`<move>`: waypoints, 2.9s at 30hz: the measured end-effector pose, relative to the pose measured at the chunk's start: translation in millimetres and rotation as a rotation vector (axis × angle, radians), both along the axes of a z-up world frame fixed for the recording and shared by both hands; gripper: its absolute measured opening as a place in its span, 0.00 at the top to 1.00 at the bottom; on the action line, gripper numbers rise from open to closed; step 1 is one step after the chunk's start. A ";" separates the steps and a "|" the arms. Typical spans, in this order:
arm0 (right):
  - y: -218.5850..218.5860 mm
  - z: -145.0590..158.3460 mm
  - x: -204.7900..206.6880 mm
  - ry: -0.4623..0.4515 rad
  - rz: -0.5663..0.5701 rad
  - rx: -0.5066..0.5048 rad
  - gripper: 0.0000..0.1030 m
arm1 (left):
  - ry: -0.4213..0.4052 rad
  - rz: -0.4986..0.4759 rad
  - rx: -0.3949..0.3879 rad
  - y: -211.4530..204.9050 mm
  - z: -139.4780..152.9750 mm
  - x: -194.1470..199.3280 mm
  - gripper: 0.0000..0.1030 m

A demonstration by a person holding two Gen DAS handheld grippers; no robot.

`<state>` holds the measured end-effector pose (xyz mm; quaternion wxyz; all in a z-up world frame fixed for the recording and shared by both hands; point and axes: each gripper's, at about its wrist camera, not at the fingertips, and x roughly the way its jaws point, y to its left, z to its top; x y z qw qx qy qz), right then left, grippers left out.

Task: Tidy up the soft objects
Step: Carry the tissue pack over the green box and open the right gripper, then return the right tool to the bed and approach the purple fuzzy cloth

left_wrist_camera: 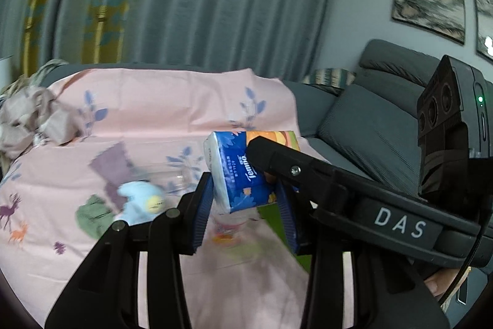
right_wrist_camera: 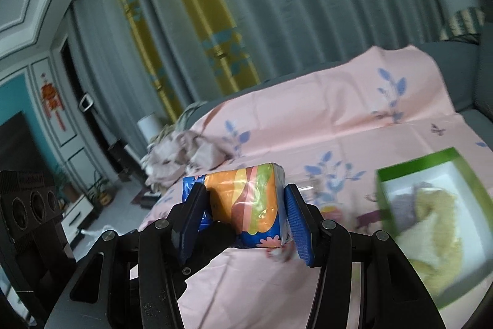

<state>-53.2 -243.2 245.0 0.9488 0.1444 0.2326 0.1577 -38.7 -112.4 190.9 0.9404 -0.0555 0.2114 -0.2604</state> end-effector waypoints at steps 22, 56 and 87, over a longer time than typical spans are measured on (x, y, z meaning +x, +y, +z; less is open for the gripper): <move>-143.9 -49.4 -2.7 0.249 -0.390 0.173 0.47 | 0.249 -0.280 0.023 -134.7 -37.7 43.4 0.63; -179.6 -74.2 3.3 0.373 -0.607 0.167 0.19 | 0.339 -0.258 0.063 -140.7 -57.8 52.2 0.12; 5.5 -32.0 32.6 0.204 -0.151 -0.042 0.05 | 0.460 0.450 -0.080 164.4 -111.0 33.4 0.02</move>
